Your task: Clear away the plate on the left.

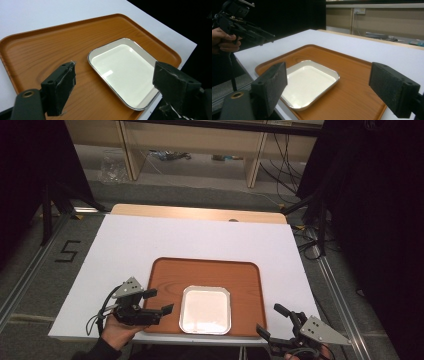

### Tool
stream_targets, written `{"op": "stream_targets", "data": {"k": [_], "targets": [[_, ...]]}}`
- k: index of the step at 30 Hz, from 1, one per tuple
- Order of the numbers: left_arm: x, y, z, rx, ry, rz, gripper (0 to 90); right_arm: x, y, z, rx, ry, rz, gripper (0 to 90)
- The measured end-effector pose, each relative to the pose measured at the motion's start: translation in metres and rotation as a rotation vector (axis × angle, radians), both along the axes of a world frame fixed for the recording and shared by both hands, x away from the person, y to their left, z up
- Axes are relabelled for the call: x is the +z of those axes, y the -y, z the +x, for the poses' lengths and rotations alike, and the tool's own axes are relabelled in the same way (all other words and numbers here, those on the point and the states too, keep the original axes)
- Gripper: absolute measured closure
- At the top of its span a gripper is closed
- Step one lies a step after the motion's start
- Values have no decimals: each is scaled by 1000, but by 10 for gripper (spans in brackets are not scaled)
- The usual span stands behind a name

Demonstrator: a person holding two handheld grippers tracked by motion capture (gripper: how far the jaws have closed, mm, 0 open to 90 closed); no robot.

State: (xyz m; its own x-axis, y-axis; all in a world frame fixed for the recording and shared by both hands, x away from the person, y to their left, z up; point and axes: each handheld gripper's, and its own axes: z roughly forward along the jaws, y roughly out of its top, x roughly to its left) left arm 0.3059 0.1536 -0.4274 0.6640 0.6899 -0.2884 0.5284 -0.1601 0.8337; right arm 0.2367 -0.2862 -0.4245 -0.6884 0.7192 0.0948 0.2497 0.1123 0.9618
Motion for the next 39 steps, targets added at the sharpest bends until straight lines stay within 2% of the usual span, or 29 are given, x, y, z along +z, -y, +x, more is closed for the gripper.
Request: {"op": "stream_targets", "data": {"k": [6,8,9,10,15,16,18,21,22,26,28,30,33,35,37,39], "targets": [[1,-3,-5,-1,8,15,178,0,1,1,5,15,-8,162],[2,-1,-10,-1,22,42,178,0,1,1,6,16,-8,161],[2,-1,-10,-1,22,42,178,0,1,1,6,16,-8,161],[2,0,-12,-16,46,56,178,0,1,1,6,16,-9,161],[4,2,-20,-20,44,76,178,-1,0,2,8,27,-9,161],[3,2,-21,-31,44,65,178,-1,0,2,8,27,-9,161],[3,2,-23,-44,56,71,178,-1,0,2,9,27,-9,161],[4,2,-27,-24,45,83,178,0,1,1,13,15,-7,161],[4,3,-28,-46,69,80,178,0,0,1,13,16,-7,161],[5,5,-36,-40,50,78,178,-1,0,2,13,23,-8,161],[5,6,-39,-47,49,72,177,-1,0,1,13,23,-9,161],[6,6,-43,-62,57,86,177,-1,0,1,15,22,-8,161],[6,6,-45,-49,55,72,178,0,0,1,13,17,-10,161],[6,5,-45,-45,55,82,177,0,-1,0,18,-13,9,161],[6,3,-43,-28,56,76,178,-1,0,1,14,17,-10,161],[6,2,-42,-31,59,76,178,0,0,0,15,10,-9,162]]}}
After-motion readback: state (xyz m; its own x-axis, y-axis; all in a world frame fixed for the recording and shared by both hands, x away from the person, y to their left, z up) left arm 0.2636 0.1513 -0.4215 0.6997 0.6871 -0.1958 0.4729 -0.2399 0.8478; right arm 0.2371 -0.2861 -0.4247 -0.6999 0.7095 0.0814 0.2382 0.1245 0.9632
